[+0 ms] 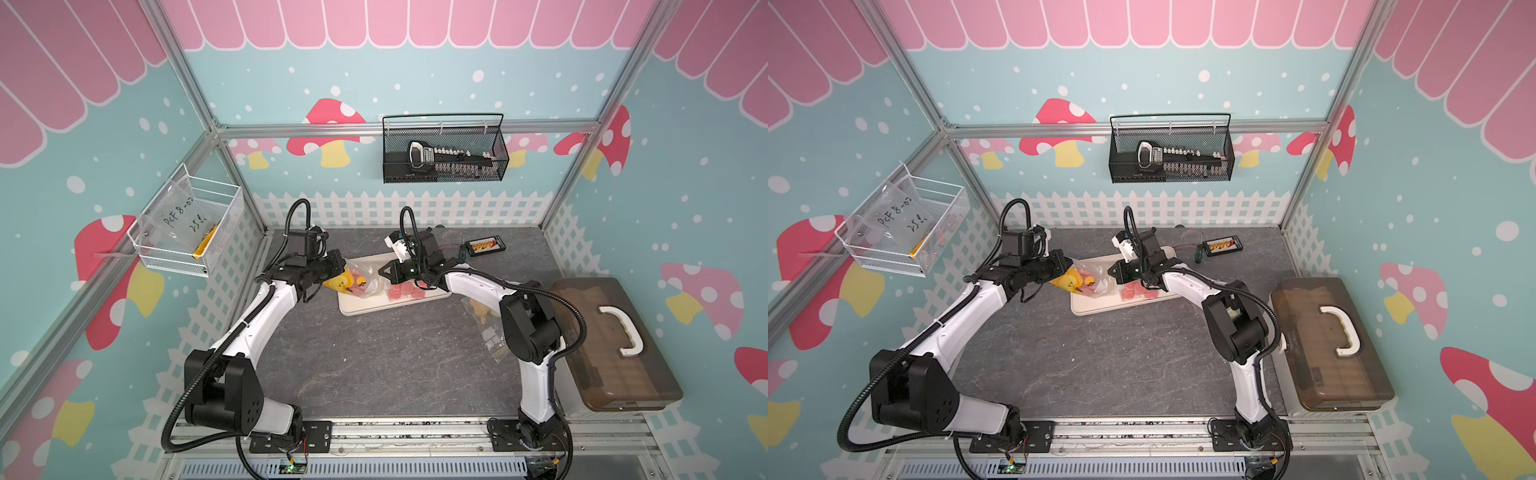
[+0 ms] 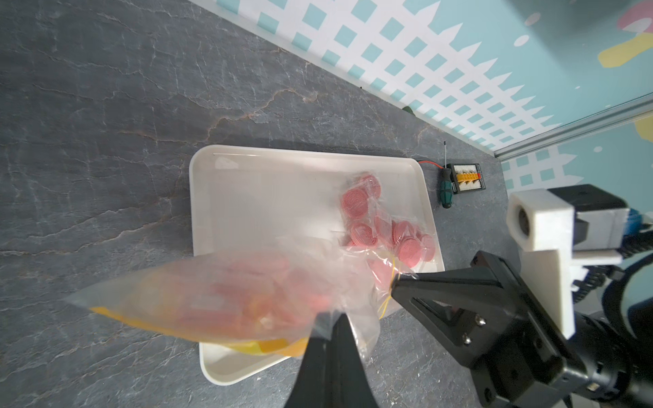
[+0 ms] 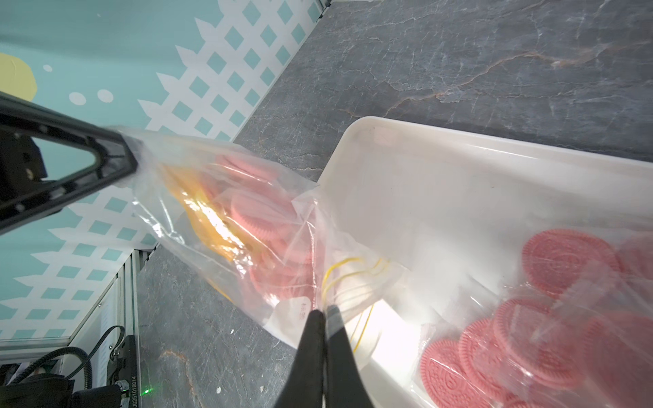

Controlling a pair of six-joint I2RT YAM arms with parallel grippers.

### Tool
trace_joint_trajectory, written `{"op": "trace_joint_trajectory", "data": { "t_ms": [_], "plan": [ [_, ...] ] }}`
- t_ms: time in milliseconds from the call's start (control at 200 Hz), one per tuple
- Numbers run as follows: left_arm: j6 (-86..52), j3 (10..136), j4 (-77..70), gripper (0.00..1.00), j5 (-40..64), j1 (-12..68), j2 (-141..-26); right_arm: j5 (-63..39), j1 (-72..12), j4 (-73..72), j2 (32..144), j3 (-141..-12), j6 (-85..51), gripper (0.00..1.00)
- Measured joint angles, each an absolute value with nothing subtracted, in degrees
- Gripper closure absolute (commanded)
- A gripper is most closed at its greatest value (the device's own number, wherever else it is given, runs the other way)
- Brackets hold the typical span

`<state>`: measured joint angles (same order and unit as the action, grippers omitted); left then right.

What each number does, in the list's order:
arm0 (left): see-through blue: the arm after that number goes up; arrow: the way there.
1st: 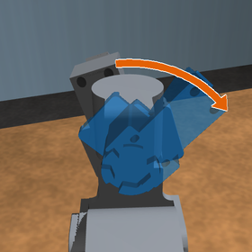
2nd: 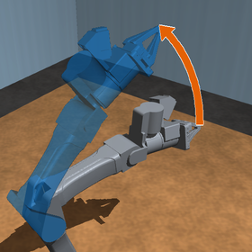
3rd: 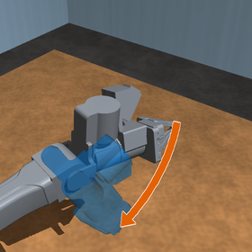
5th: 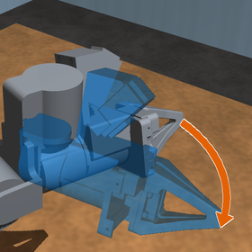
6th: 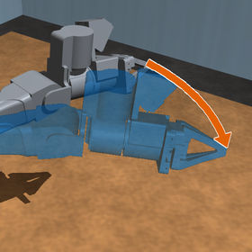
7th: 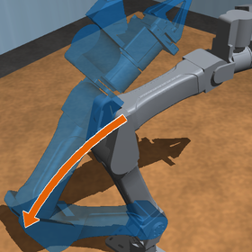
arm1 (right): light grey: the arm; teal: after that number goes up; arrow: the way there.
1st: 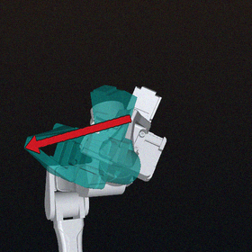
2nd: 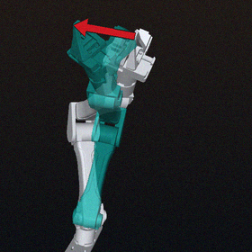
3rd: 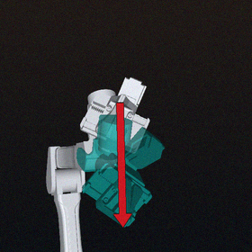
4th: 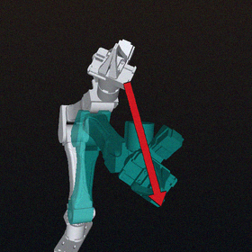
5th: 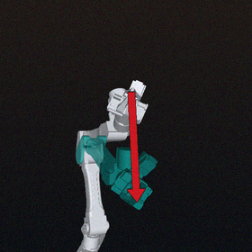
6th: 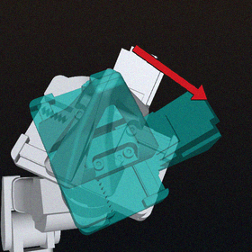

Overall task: Pour cookies out of the ziploc bag
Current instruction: 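Pour the cookies out of the ziploc bag onto the tray.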

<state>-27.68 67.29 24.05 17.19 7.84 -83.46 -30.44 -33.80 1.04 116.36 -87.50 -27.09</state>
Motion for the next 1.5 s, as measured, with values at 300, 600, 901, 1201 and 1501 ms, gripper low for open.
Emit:
{"op": "trace_joint_trajectory", "data": {
  "t_ms": [300, 600, 901, 1201, 1501],
  "plan": [
    [-28.08, 69.78, 22.9, 1.0, 17.65, 8.12, -86.59, -29.93, -32.18, 0.25, 116.36, -87.11, -27.73, 1.0],
    [-28.1, 73.3, 21.93, 1.0, 17.56, 10.83, -90.32, -29.36, -30.72, -0.97, 116.36, -83.79, -28.32, 1.0],
    [-28.1, 77.65, 21.52, 1.0, 17.06, 13.17, -94.65, -28.97, -28.99, -2.39, 116.36, -80.9, -29.08, 1.0],
    [-28.1, 80.9, 21.37, 1.0, 16.27, 15.66, -96.23, -29.39, -27.29, -5.78, 116.36, -78.48, -31.4, 1.0],
    [-27.92, 81.89, 21.41, 1.0, 15.84, 16.56, -96.44, -32.51, -25.08, -11.81, 116.36, -74.61, -35.7, 1.0]
  ]
}}
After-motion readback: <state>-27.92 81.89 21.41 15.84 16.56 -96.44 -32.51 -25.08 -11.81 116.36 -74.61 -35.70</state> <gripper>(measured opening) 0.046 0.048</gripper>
